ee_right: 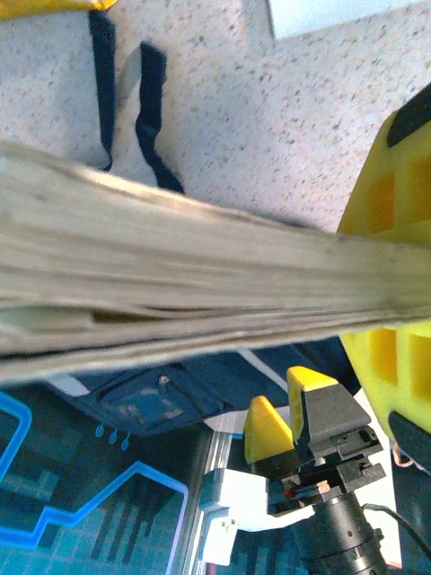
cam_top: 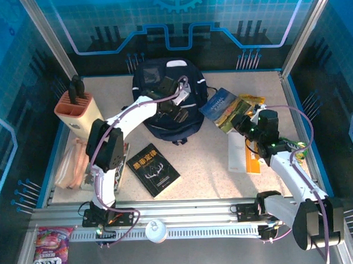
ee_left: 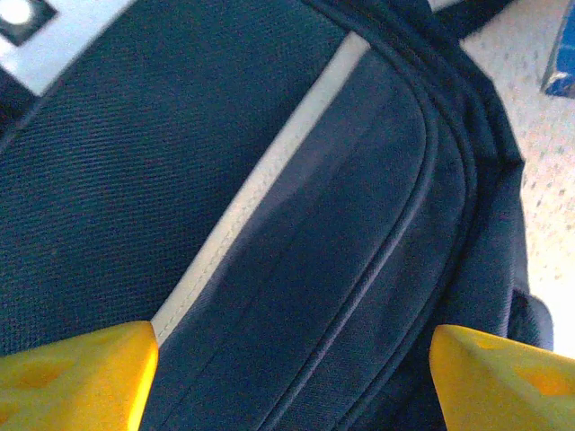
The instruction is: Pack books, pencil case, and school supplies into a backpack
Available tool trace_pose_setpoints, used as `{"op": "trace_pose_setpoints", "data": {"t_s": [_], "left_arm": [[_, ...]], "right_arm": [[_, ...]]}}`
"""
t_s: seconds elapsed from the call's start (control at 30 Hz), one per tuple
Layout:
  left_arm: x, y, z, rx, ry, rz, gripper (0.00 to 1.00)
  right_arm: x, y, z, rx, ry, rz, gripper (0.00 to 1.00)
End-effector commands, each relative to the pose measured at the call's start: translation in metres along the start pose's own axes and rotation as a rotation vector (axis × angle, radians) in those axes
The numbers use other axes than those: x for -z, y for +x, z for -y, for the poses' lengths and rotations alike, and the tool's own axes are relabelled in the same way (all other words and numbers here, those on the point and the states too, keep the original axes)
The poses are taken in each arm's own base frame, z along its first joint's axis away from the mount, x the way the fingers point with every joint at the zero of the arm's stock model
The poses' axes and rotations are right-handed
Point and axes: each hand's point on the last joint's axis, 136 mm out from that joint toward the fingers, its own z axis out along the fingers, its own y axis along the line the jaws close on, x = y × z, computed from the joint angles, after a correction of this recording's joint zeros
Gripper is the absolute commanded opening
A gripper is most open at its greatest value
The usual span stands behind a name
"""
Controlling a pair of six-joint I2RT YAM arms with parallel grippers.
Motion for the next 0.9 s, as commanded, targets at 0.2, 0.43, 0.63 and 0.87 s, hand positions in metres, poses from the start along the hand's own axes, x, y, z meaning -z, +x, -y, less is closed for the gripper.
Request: {"op": "trace_pose_setpoints", "data": {"t_s": [0.2, 0.43, 0.63, 0.87], "left_arm": [[-0.029, 0.028, -0.01, -0.206, -0.042, -0.196, 0.66], [-0.046, 0.036, -0.027, -0.225, -0.135, -0.259, 0.54], [-0.033, 0.009, -0.034, -0.196, -0.21, -0.195, 0.32], [0.003, -0.02, -0.018, -0.138, -0.144, -0.095, 0.07]], "right_arm": [[0.011, -0.007, -0.009, 0.023, -0.043, 0.029, 0.07], [0.013, -0.006, -0.007, 0.011, -0.033, 0.036, 0.07], [0.017, -0.008, -0.006, 0.008, -0.019, 0.047, 0.08], [0.034, -0.009, 0.0, 0.068, 0.065, 0.058, 0.09]]}}
